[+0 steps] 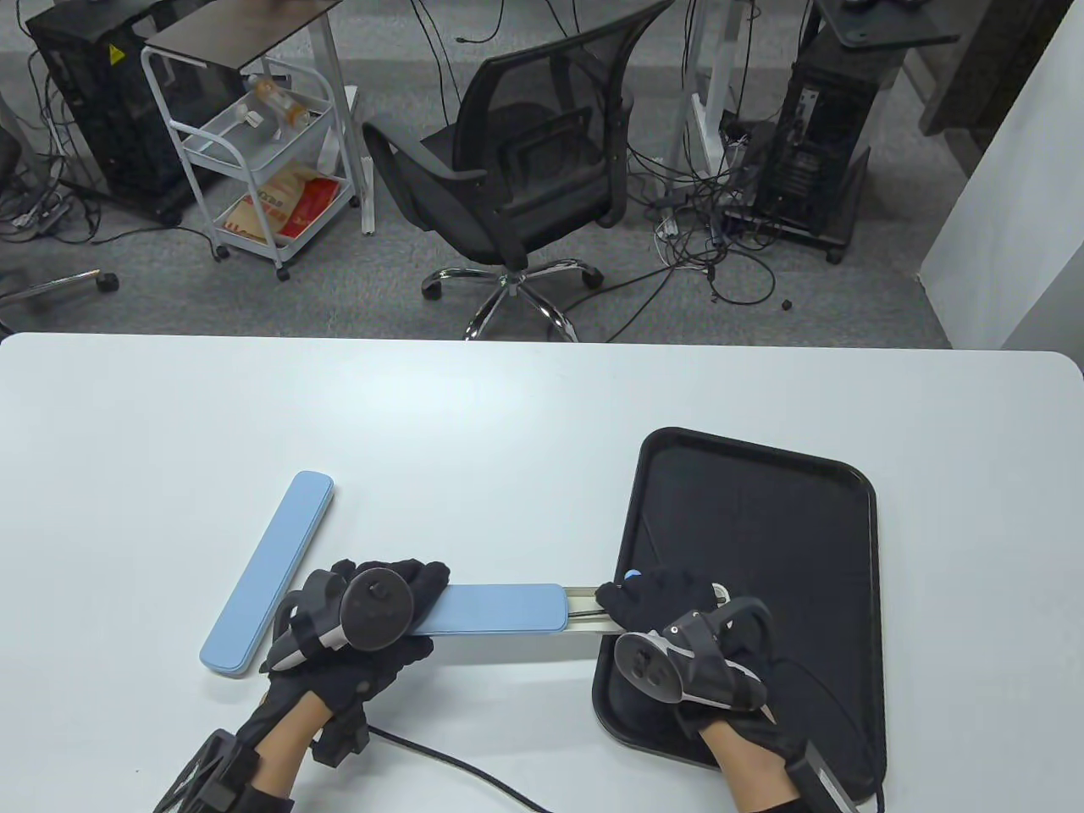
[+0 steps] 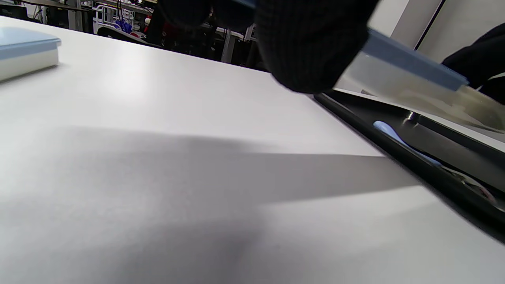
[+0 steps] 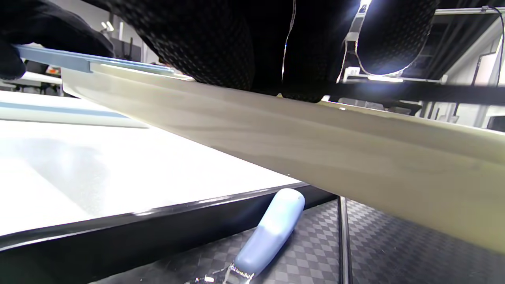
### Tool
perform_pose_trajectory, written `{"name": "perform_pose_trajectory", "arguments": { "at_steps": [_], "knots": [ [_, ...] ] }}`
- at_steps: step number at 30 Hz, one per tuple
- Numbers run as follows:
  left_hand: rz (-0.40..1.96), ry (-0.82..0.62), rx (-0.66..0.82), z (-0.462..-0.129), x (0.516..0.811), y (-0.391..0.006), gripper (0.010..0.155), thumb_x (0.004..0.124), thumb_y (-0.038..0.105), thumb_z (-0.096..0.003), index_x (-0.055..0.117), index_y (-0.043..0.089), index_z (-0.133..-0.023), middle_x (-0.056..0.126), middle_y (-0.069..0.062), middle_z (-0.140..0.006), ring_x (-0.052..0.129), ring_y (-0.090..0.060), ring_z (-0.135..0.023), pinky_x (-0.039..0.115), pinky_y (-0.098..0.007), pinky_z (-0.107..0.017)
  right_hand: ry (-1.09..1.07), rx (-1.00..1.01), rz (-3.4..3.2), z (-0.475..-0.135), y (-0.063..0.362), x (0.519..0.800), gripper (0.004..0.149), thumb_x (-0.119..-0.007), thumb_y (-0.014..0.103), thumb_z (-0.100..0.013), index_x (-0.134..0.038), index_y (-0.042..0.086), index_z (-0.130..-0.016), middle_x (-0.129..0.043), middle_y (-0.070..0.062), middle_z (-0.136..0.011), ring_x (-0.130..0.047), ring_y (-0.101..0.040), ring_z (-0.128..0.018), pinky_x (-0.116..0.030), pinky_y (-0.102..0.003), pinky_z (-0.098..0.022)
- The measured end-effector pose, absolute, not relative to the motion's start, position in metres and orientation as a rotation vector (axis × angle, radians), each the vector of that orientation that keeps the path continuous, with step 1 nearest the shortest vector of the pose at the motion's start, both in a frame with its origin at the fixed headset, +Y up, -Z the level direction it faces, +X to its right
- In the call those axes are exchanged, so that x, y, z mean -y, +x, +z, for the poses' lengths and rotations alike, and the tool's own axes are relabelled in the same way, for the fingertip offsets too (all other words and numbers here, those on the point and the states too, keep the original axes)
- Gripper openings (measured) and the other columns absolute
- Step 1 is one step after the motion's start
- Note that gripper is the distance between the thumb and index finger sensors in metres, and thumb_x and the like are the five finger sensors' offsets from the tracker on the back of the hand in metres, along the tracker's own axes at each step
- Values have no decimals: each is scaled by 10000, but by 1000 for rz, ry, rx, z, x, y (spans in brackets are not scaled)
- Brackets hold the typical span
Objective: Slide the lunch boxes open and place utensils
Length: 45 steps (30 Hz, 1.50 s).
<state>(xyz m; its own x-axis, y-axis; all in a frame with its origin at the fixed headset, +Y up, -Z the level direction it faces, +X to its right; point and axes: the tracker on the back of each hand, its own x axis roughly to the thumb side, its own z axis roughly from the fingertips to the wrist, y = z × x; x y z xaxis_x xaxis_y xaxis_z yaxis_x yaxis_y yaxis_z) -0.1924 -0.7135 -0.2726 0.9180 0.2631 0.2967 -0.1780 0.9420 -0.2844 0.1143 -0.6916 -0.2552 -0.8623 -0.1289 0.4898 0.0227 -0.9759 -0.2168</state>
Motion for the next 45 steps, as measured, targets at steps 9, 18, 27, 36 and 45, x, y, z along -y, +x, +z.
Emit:
{"name": "perform_pose_trajectory", "arguments": {
  "at_steps": [9,18,27,36,45],
  "knots": [
    [290,-219,172,-278,710,-209,828,920,409,-471,407,314,-1115,448,45,-1154,510,-305,-1065,312,-742,-773,-358,-599,-3276,-263,160,670,537,-920,330,-505,-764,175,-995,-905,-100,-889,-923,-381,-791,-770,-626,-586],
    [319,-161,52,-280,705,-220,828,933,419,-462,434,310,-1114,476,38,-1150,539,-311,-1057,325,-735,-775,45,-244,-3523,-282,184,701,667,-1002,328,-451,-728,101,-1016,-938,-163,-859,-1028,-384,-694,-926,-522,-505],
    [350,-165,15,-282,705,-229,827,933,416,-463,438,300,-1115,484,29,-1149,558,-320,-1050,340,-733,-776,127,57,-3332,-301,169,737,741,-1022,299,-434,-669,73,-1045,-919,-205,-891,-1022,-418,-722,-965,-485,-496],
    [363,-153,14,-283,705,-230,827,934,413,-462,441,293,-1115,491,23,-1147,570,-325,-1045,351,-731,-773,75,28,-3161,-306,149,753,688,-1006,272,-450,-695,65,-1027,-954,-181,-854,-1001,-393,-699,-911,-505,-515],
    [347,-155,36,-281,705,-227,826,933,421,-461,444,292,-1114,497,25,-1146,577,-323,-1044,360,-728,-772,90,-56,-2998,-304,128,755,586,-1014,241,-445,-800,54,-958,-1007,-159,-785,-1058,-366,-634,-951,-478,-466]
  ]
}}
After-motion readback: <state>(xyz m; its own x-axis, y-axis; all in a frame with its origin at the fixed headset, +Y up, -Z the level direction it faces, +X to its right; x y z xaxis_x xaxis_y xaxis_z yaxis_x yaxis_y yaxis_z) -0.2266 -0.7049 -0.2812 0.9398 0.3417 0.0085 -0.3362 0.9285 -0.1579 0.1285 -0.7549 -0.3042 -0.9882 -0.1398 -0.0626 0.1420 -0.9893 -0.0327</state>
